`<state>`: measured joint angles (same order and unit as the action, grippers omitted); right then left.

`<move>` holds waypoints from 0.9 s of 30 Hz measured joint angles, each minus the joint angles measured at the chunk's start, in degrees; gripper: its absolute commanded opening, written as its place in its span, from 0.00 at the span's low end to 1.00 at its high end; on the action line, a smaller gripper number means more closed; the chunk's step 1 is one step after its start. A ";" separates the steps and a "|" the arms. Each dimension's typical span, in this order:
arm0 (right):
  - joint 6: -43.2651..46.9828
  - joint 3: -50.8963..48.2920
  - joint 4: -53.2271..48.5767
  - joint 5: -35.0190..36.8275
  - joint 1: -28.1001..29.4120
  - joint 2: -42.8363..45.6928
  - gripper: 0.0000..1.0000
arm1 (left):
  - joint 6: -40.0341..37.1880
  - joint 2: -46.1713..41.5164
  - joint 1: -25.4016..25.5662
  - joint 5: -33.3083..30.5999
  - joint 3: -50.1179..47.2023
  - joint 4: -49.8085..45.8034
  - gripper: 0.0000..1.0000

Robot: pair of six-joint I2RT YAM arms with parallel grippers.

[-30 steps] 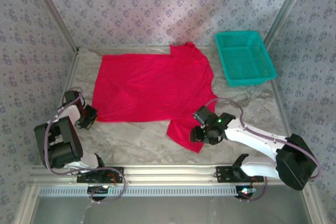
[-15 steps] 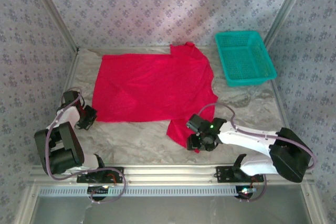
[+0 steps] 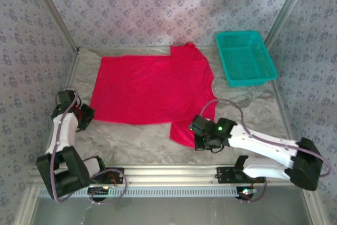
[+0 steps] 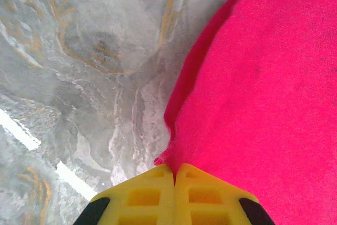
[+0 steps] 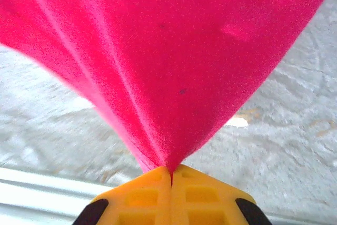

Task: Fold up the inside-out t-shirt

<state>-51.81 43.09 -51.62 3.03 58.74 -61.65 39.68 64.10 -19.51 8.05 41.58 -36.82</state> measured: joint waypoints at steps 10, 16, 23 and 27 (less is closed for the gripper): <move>-2.54 6.49 -12.76 3.10 2.43 7.72 0.00 | -0.20 -6.62 0.00 -0.15 1.36 -5.35 0.00; 6.67 16.52 -9.46 3.74 -15.39 0.66 0.00 | -0.17 1.09 0.61 0.07 4.57 -4.85 0.00; 18.97 29.86 -2.12 3.50 -25.94 -16.48 0.00 | -0.17 12.68 5.07 -0.39 12.11 -1.07 0.00; 23.26 33.90 0.94 2.69 -29.35 -22.88 0.00 | -0.22 16.81 5.27 -1.97 14.58 -0.42 0.00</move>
<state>-28.56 76.99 -50.68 5.72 29.39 -84.53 39.46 80.90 -14.24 6.09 56.16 -37.23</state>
